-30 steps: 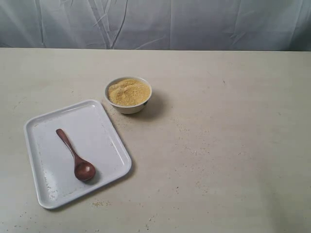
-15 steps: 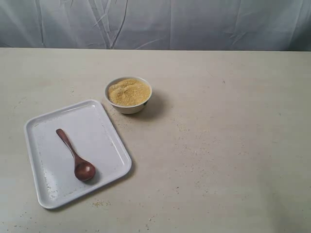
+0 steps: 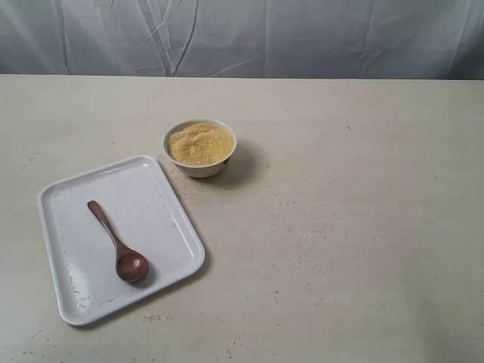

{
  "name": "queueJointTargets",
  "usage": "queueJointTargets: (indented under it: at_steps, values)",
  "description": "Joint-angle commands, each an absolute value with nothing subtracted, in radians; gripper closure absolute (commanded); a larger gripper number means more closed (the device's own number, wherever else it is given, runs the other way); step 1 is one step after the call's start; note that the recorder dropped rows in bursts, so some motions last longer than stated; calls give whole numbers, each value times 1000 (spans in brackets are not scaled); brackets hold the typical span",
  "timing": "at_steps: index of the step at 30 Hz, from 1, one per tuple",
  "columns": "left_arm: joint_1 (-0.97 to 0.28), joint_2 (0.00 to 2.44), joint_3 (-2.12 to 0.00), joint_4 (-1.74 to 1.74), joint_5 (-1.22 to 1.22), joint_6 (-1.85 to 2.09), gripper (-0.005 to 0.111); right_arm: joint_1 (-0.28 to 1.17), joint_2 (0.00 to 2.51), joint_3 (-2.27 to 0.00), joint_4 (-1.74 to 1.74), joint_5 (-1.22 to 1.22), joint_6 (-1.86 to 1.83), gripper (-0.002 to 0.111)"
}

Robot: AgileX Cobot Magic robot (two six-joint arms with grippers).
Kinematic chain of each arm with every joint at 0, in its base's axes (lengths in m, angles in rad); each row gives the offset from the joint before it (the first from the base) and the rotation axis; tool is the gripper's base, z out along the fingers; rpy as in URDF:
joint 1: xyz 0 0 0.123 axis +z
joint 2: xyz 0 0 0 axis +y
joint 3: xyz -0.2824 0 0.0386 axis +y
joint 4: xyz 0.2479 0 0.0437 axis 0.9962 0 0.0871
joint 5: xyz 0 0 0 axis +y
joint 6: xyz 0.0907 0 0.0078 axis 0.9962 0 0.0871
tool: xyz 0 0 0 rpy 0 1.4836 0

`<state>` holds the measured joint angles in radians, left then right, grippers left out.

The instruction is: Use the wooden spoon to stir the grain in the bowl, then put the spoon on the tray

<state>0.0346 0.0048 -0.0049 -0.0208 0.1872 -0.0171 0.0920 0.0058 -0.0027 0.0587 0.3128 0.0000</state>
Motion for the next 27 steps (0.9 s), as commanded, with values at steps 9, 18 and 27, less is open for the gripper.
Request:
queueJointTargets:
  at_steps: [9,18,27]
  values:
    - [38,0,0,-20,180,-19,107,88,0,0,-81,301,15,108]
    - [38,0,0,-20,180,-19,107,88,0,0,-77,303,15,108]
    - [38,0,0,-20,180,-19,107,88,0,0,-51,303,17,108]
